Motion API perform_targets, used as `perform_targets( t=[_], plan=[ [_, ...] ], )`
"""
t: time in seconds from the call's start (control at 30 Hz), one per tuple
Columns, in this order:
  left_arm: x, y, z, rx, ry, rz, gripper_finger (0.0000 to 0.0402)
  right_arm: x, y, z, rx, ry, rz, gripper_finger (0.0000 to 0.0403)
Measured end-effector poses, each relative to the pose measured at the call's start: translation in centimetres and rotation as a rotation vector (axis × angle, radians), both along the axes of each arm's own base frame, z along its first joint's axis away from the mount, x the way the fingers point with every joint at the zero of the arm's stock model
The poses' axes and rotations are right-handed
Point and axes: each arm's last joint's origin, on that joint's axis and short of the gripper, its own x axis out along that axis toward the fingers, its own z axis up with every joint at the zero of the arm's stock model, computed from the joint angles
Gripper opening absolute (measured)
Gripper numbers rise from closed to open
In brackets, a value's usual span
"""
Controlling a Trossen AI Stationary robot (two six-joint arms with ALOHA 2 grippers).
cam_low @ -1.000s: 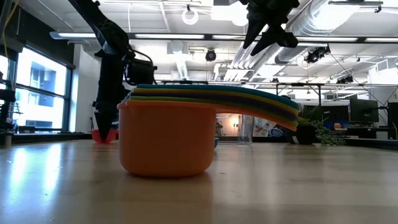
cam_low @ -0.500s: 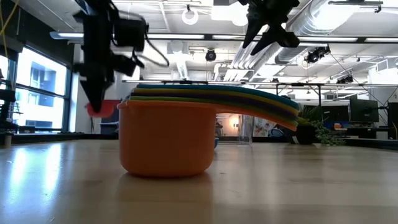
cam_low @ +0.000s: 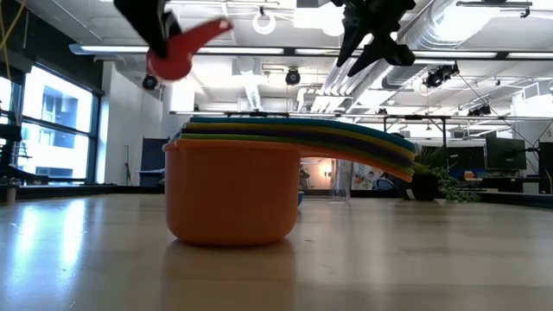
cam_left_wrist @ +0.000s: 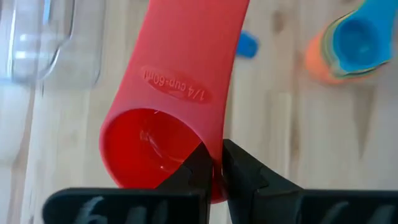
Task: Nest measuring cups in basket
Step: Stack the red measuring cup in the light blue measuring cup
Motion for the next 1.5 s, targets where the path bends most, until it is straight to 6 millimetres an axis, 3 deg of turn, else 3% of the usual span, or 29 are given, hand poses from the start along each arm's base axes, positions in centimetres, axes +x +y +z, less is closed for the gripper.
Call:
perform_targets(
  t=[0.13,0.3,0.67,1.07,1.3,1.5],
  plan=[
    [0.8,-1.7,1.3,-0.014,-0.061,-0.037,0.0017,0.0,-0.2,0.0,-0.042,0.010,-0.035,0.0119],
    [1.9,-3.3,1.2,-0.034,-0.068,-0.044,0.0016,-0.1,-0.3,0.0,-0.051,0.009,-0.105,0.0119],
    [4.5,-7.2,-1.5,-0.012,-0.030,-0.194,0.0018,-0.2,-0.6,0.0,0.000,-0.023,-0.321,0.0119],
    [7.6,-11.4,-5.1,-0.021,-0.060,-0.331,0.0018,-0.6,-0.5,-0.3,0.062,-0.002,-0.414,0.0119],
    [9.0,-12.7,-7.4,-0.029,-0.041,-0.325,0.0019,-0.9,-0.4,-0.5,0.068,0.039,-0.422,0.0119],
    [9.4,-13.3,-8.1,-0.066,-0.044,-0.340,0.0019,-1.0,-0.4,-0.8,0.065,0.067,-0.443,0.0119]
  ],
)
